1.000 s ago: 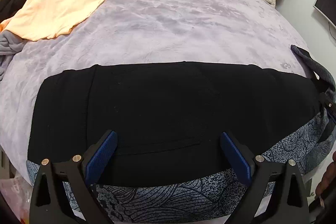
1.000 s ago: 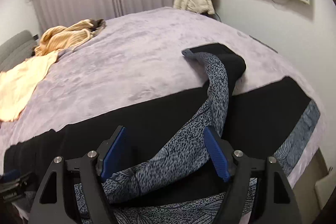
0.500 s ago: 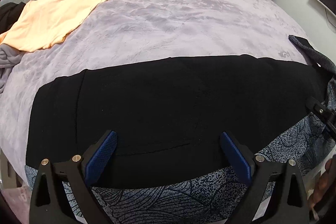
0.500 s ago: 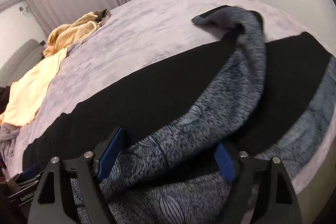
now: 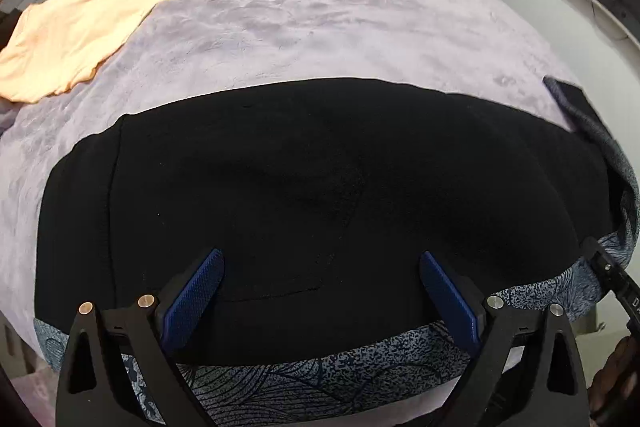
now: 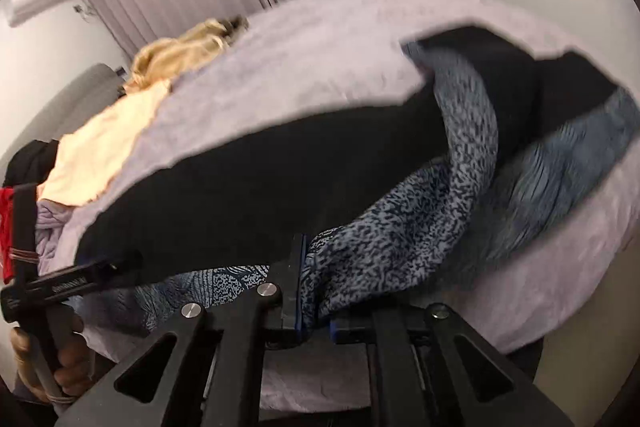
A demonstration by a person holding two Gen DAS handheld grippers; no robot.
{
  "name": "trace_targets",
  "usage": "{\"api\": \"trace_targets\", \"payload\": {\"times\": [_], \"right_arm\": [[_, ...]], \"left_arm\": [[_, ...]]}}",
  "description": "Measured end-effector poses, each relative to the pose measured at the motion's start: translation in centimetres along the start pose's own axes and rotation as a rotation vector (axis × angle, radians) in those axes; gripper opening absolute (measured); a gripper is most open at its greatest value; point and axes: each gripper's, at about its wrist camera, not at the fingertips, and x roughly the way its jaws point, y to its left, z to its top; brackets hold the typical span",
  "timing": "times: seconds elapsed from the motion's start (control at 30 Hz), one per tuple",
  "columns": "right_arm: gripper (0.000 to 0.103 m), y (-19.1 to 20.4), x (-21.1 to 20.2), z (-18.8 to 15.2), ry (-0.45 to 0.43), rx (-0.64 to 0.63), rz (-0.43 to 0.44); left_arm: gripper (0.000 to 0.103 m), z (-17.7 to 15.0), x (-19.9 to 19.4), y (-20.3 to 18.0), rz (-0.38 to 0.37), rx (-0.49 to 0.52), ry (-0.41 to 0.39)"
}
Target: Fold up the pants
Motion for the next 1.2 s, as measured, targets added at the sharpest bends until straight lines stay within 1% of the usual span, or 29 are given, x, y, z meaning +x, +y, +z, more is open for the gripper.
{"api": "trace_targets", "payload": {"times": [0.03, 0.07, 0.1, 0.17, 0.2, 0.23, 0.27, 0.3, 0.37, 0.4, 0.47, 0.53, 0.57, 0.63, 0.67, 0.7, 0.73, 0.77, 0.8, 0.83, 0.9, 0.93, 0.97, 1.0, 1.03, 1.07, 1.1, 1.13, 1.2], "right_arm": [[0.012, -0.7, 0.6, -0.3, 0.004, 0.032, 0.014], [0.014, -0.9, 0.5, -0.1, -0.019, 0.046, 0.027], [0.021, -0.8, 0.1, 0.2, -0.029, 0.042, 0.023], [0.043, -0.5, -1.6, 1.2, -0.103, 0.015, -0.030], [0.068, -0.5, -2.7, 1.8, -0.167, 0.008, -0.072], [0.085, -0.9, -3.5, 2.3, -0.214, 0.012, -0.107], [0.087, -1.3, -4.0, 2.8, -0.255, 0.013, -0.140], [0.087, -1.7, -4.1, 3.5, -0.268, 0.005, -0.178], [0.087, -2.8, -4.0, 5.1, -0.275, 0.006, -0.246], [0.087, -3.2, -3.9, 6.1, -0.284, 0.008, -0.280], [0.087, -3.3, -3.2, 8.0, -0.270, -0.019, -0.325], [0.087, -2.4, -2.2, 9.9, -0.249, -0.108, -0.358], [0.088, -1.5, -1.2, 10.8, -0.234, -0.178, -0.400], [0.089, -0.4, 1.8, 12.2, -0.145, -0.316, -0.531], [0.088, -0.6, 3.6, 12.7, -0.085, -0.361, -0.582], [0.068, -1.8, 4.2, 13.1, -0.068, -0.345, -0.584], [0.026, -3.2, 4.1, 13.3, -0.063, -0.295, -0.567], [0.014, -4.9, 3.3, 13.4, -0.060, -0.229, -0.528], [0.007, -6.9, 1.8, 13.6, -0.082, -0.136, -0.448], [0.006, -8.4, 0.1, 12.9, -0.116, -0.080, -0.438], [0.006, -10.7, -3.1, 11.8, -0.233, 0.012, -0.467], [0.007, -12.0, -4.9, 10.9, -0.322, 0.069, -0.451], [0.007, -13.2, -6.1, 10.1, -0.374, 0.121, -0.425], [0.011, -14.3, -6.4, 9.5, -0.383, 0.166, -0.404], [0.020, -15.2, -6.3, 9.1, -0.362, 0.192, -0.391], [0.035, -16.2, -5.8, 8.9, -0.323, 0.214, -0.376], [0.045, -17.4, -5.4, 8.6, -0.295, 0.246, -0.360], [0.065, -18.5, -5.5, 8.4, -0.297, 0.288, -0.347], [0.081, -21.0, -6.6, 7.9, -0.364, 0.390, -0.294]], "left_arm": [[0.098, 0.0, -0.1, -0.2, 0.010, 0.010, -0.008], [0.098, 0.0, -0.4, -0.4, 0.001, 0.013, -0.007], [0.098, 0.2, -0.8, -0.4, -0.027, 0.011, -0.003], [0.098, 0.4, -1.3, -0.3, -0.062, -0.004, -0.018], [0.098, 0.6, -1.4, -0.3, -0.063, -0.008, -0.028], [0.098, 0.9, -1.3, -0.4, -0.056, -0.009, -0.029], [0.098, 1.1, -1.0, -0.6, -0.052, -0.008, -0.023], [0.098, 1.3, -0.6, -0.9, -0.052, -0.006, -0.010], [0.098, 1.5, 0.2, -1.6, -0.032, 0.009, 0.010], [0.100, 1.6, 0.5, -2.1, -0.009, 0.030, 0.007], [0.102, 1.6, 0.9, -2.7, 0.008, 0.054, 0.005], [0.102, 1.7, 1.0, -2.9, 0.003, 0.054, 0.008], [0.102, 1.8, 1.0, -2.9, 0.000, 0.053, 0.010], [0.102, 2.0, 1.2, -2.9, -0.004, 0.049, 0.014], [0.102, 2.1, 1.1, -3.0, -0.005, 0.050, 0.015], [0.102, 2.1, 1.2, -3.1, -0.002, 0.055, 0.017], [0.102, 2.1, 1.2, -3.2, -0.002, 0.059, 0.016], [0.102, 2.0, 1.1, -3.2, -0.005, 0.062, 0.014], [0.102, 1.9, 1.1, -3.3, -0.007, 0.065, 0.010], [0.102, 1.8, 1.2, -3.3, -0.008, 0.066, 0.007], [0.102, 1.7, 1.1, -3.5, -0.007, 0.067, 0.000], [0.102, 1.8, 1.2, -3.7, -0.012, 0.069, -0.002], [0.102, 1.8, 1.1, -3.8, -0.020, 0.074, -0.004], [0.102, 1.8, 1.1, -4.0, -0.021, 0.081, -0.005], [0.102, 1.8, 1.4, -4.3, -0.014, 0.090, -0.005], [0.102, 1.9, 1.6, -4.5, -0.006, 0.100, -0.007], [0.102, 1.8, 1.7, -4.7, 0.001, 0.106, -0.008], [0.102, 1.8, 1.8, -4.8, 0.005, 0.108, -0.006], [0.102, 1.9, 1.8, -4.7, 0.001, 0.104, -0.004]]}}
